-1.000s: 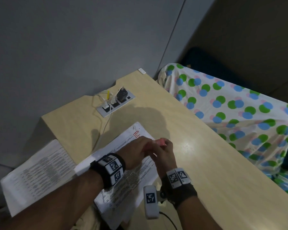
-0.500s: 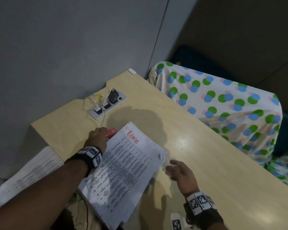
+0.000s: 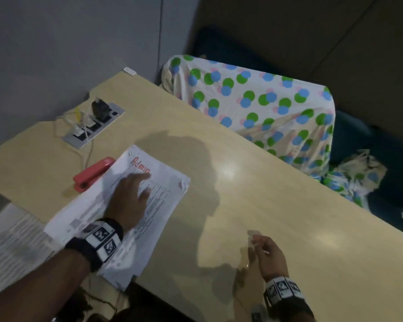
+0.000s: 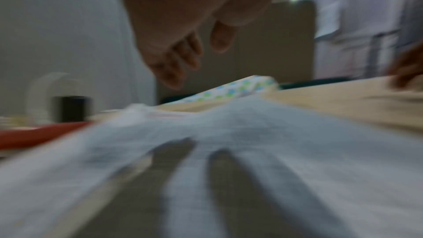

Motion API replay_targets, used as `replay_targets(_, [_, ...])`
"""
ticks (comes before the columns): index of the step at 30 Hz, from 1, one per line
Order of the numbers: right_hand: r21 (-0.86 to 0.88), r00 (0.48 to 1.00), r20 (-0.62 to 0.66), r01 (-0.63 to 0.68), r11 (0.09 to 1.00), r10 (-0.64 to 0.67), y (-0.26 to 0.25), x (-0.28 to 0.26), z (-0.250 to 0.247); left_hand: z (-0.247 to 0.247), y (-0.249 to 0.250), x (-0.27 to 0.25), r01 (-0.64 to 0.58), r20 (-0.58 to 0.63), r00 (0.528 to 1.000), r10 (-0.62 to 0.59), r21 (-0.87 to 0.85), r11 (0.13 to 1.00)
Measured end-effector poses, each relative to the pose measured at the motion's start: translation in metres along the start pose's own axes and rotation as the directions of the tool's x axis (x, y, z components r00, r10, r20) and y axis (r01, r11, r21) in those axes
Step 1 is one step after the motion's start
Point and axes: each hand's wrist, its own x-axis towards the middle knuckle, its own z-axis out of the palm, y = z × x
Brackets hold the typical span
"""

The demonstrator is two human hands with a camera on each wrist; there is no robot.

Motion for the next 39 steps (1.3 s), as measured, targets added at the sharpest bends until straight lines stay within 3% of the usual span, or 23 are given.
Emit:
replay_targets(2, [-0.001, 1.0, -0.026, -0.007, 1.0, 0.007, 0.019, -0.004, -0.016, 0.034, 0.023, -0.043, -0.013, 0.246, 0.967, 0.061, -0.191, 0.982])
replay_targets(4, [-0.095, 0.997, -0.077, 0.016, 0.995, -0.023, 0.04, -0.005, -0.037, 0.068, 0.035, -0.082, 0.05, 0.439, 0.895, 0.076, -0.269, 0.962])
replay_targets(6, [-0.23, 0.992, -0.119, 0.022, 0.973, -0.05, 0.06, -0.004, -0.06, 0.096, 0.037, -0.116, 0.04, 0.506, 0.856, 0.105, -0.268, 0.963])
replay_targets(8, [-0.337, 0.993, -0.117, -0.017, 0.941, -0.024, 0.08, -0.002, -0.082, 0.12, 0.025, -0.142, -0.135, 0.515, 0.842, 0.161, -0.088, 0.987])
replay_targets(10, [-0.425, 0.996, -0.079, -0.076, 0.902, 0.047, 0.1, -0.001, -0.099, 0.138, 0.015, -0.16, -0.299, 0.563, 0.812, 0.155, 0.173, 0.938])
replay_targets(11, [-0.472, 0.997, -0.045, -0.081, 0.878, 0.068, 0.11, -0.001, -0.105, 0.143, 0.013, -0.167, -0.303, 0.563, 0.818, 0.115, 0.251, 0.919])
replay_targets(16, [-0.633, 0.988, 0.146, 0.057, 0.772, 0.047, 0.129, -0.003, -0.094, 0.154, 0.017, -0.186, -0.18, 0.351, 0.933, 0.083, 0.253, 0.95])
replay_targets(19, [-0.655, 0.991, 0.134, 0.083, 0.751, 0.007, 0.114, -0.009, -0.063, 0.151, 0.036, -0.2, -0.044, 0.194, 0.981, 0.026, 0.087, 0.995])
replay_targets(21, [-0.6, 0.981, 0.175, 0.17, 0.782, -0.08, 0.102, -0.012, -0.044, 0.147, 0.045, -0.21, 0.101, 0.015, 0.995, -0.1, -0.048, 0.994])
replay_targets(23, [-0.516, 0.944, 0.278, 0.301, 0.802, -0.176, 0.088, -0.009, -0.025, 0.143, 0.049, -0.214, 0.254, -0.15, 0.947, -0.285, -0.192, 0.948])
replay_targets(27, [-0.414, 0.895, 0.385, 0.388, 0.824, -0.227, 0.058, -0.002, 0.007, 0.14, 0.037, -0.218, 0.529, -0.242, 0.736, -0.632, -0.378, 0.76])
replay_targets(29, [-0.43, 0.898, 0.384, 0.38, 0.819, -0.215, 0.05, -0.004, 0.016, 0.145, 0.02, -0.223, 0.593, -0.176, 0.644, -0.745, -0.5, 0.631])
replay_targets(32, [-0.47, 0.901, 0.385, 0.378, 0.798, -0.2, 0.047, -0.01, 0.027, 0.153, 0.008, -0.231, 0.721, 0.152, 0.497, -0.854, -0.62, 0.31])
replay_targets(33, [-0.475, 0.899, 0.389, 0.384, 0.792, -0.202, 0.046, -0.013, 0.031, 0.156, 0.008, -0.233, 0.734, 0.239, 0.482, -0.843, -0.636, 0.239])
replay_targets(34, [-0.474, 0.894, 0.397, 0.393, 0.788, -0.208, 0.045, -0.017, 0.037, 0.156, 0.012, -0.233, 0.747, 0.274, 0.484, -0.831, -0.623, 0.23])
replay_targets(36, [-0.463, 0.866, 0.446, 0.441, 0.769, -0.228, 0.037, -0.03, 0.053, 0.155, 0.01, -0.233, 0.763, 0.209, 0.517, -0.83, -0.552, 0.337])
replay_targets(38, [-0.441, 0.781, 0.567, 0.555, 0.705, -0.26, 0.027, -0.056, 0.071, 0.146, 0.012, -0.23, 0.743, 0.11, 0.513, -0.851, -0.552, 0.377])
replay_targets(39, [-0.401, 0.702, 0.657, 0.635, 0.66, -0.275, 0.021, -0.075, 0.078, 0.141, 0.014, -0.228, 0.72, 0.067, 0.513, -0.856, -0.577, 0.386])
